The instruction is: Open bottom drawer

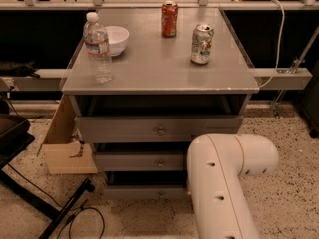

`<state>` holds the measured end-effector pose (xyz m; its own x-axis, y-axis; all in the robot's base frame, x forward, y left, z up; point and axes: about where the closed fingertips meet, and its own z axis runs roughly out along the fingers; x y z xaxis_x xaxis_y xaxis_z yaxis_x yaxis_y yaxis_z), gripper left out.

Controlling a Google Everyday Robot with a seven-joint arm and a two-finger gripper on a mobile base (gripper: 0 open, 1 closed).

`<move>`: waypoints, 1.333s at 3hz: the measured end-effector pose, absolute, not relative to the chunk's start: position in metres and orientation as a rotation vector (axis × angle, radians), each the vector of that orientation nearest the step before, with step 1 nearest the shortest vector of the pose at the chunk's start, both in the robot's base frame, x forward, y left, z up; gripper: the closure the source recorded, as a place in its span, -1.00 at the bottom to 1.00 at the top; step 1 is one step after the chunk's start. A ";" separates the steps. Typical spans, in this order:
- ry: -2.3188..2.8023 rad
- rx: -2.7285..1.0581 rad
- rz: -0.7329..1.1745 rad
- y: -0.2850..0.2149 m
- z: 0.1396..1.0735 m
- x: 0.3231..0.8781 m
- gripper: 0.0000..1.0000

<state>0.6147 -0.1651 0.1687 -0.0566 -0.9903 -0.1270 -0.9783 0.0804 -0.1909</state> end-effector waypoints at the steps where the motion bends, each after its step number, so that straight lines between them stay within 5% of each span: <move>1: 2.113 -1.994 -0.106 -0.164 0.180 0.622 1.00; 4: 2.264 -1.915 -0.127 -0.205 0.191 0.599 1.00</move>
Offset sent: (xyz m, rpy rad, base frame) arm -0.3469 -0.2391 0.0548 -0.3054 0.4504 -0.5353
